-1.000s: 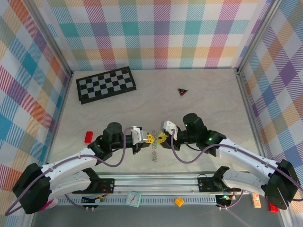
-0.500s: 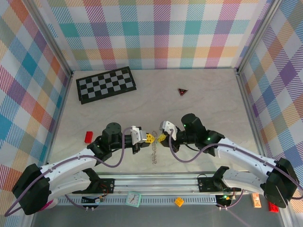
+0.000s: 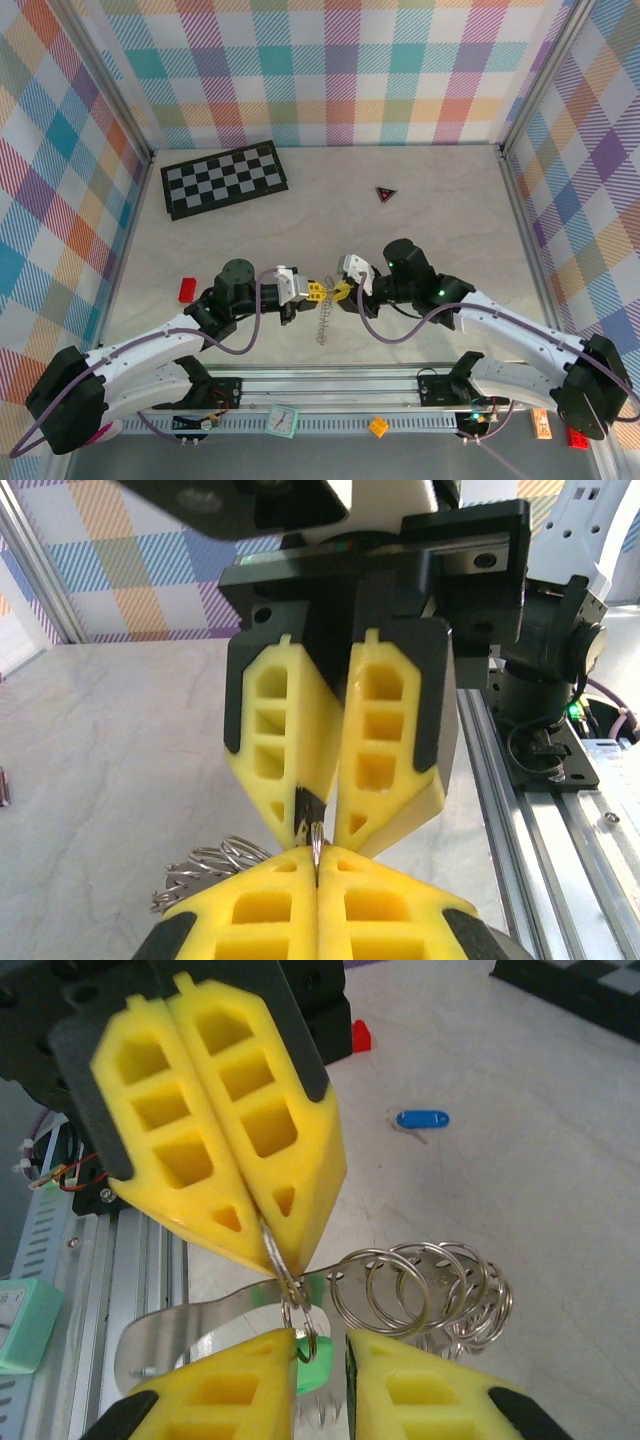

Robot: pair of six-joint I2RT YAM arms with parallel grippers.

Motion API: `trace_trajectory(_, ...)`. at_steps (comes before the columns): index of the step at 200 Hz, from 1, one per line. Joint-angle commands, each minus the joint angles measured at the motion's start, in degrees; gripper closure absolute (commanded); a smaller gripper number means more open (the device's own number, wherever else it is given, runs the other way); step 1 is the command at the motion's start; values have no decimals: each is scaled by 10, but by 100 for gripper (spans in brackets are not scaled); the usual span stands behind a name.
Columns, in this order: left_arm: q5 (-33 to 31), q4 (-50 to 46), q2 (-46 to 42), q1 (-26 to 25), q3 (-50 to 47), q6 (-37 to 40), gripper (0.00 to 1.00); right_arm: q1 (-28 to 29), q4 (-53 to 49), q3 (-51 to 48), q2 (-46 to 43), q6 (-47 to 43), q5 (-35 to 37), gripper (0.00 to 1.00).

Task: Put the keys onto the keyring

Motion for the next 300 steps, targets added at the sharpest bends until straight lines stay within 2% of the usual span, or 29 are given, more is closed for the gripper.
trace_trajectory(1, 20, 59, -5, 1, -11, -14, 100, -1, 36, -15, -18, -14, -19, 79)
trace_trajectory(25, 21, 74, 2, 1, -11, -20, 100, -1, 51, -17, -14, -13, -41, 79)
trace_trajectory(104, 28, 105, 20, 0, -14, -30, 100, -1, 80, -22, -2, -13, -48, 80)
trace_trajectory(155, 32, 126, 26, 1, -18, -37, 100, -1, 90, -19, 10, -20, -51, 89)
trace_trajectory(178, 31, 129, 29, 0, -19, -40, 100, -1, 95, -18, 10, -28, -49, 100)
trace_trajectory(197, 20, 123, 28, 0, -20, -42, 100, -1, 93, -18, 7, -39, -45, 100)
trace_trajectory(219, -10, 79, 20, 0, -14, -27, 80, -1, 62, -9, 5, -67, -34, 100)
trace_trajectory(235, -22, 30, 11, 0, -4, -8, 74, -1, 10, 12, 14, -97, -26, 100)
trace_trajectory(267, -28, -91, 9, 1, 38, 44, 72, -1, -61, 45, 26, -132, -18, 100)
trace_trajectory(300, -20, -137, 20, 1, 66, 69, 73, 0, -108, 79, 38, -150, -15, 100)
